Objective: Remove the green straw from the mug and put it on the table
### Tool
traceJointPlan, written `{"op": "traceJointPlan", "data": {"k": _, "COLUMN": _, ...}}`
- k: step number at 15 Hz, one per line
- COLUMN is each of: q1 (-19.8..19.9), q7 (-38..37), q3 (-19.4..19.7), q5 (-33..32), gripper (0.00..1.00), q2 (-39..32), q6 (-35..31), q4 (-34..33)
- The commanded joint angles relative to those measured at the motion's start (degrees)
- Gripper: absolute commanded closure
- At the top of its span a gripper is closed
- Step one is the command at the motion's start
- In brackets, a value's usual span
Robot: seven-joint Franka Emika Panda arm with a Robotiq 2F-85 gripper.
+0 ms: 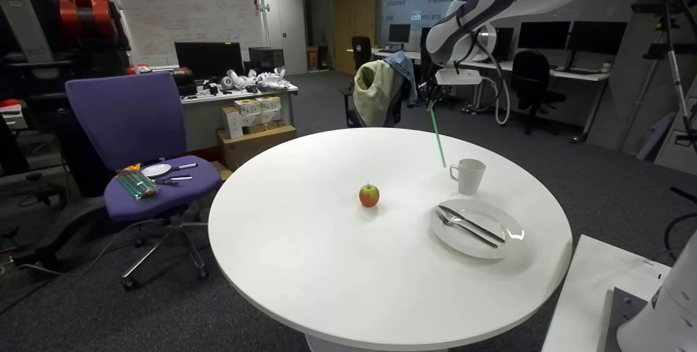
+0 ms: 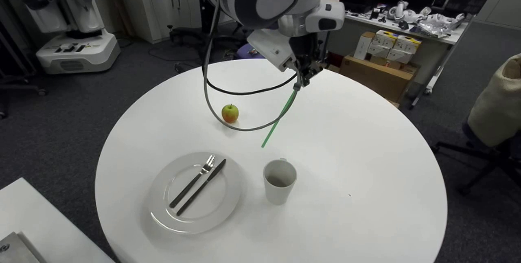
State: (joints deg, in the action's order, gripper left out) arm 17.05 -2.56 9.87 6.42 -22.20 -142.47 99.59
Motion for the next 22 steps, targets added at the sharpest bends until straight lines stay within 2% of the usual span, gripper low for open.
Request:
{"op": "traceJointPlan", "data": {"k": 1, "q1": 0.2, "q7": -1.2, "q3": 0.2, "q5": 2.0, "gripper": 1.00, "q2": -1.2, "q6": 4.2, "q4": -3.5}}
{"op": "traceJointPlan", "data": {"k": 5, "q1": 1.3, "q7": -2.2, "q3": -1.0, "q5": 7.6, "gripper": 1.00, "q2": -3.5, "q6": 12.0, "q4": -5.6}}
{"op": "traceJointPlan", "data": {"k": 10, "q1": 2.8, "q7": -3.9, "q3": -2.4, "q5": 17.0, "gripper": 1.00, "q2": -10.5, "q6": 24.7, "q4": -11.1}}
{"op": "traceJointPlan", "data": {"k": 12, "q1": 3.1, "q7": -6.7, "q3": -2.6, "q5": 19.2, "gripper": 1.00, "q2": -13.8, "q6": 29.0, "q4": -13.6}}
{"op": "traceJointPlan", "data": {"k": 15, "q1": 2.6, "q7": -14.8, "q3": -1.7, "q5": 20.7, "gripper": 1.00, "q2": -18.4, "q6": 32.9, "q4": -17.2}}
{"op": "traceJointPlan", "data": {"k": 22, "q1": -0.6, "q7": -38.6, "q3": 1.7, "q5": 19.7, "gripper": 1.00, "q2": -22.6, "q6": 29.3, "q4": -20.1}}
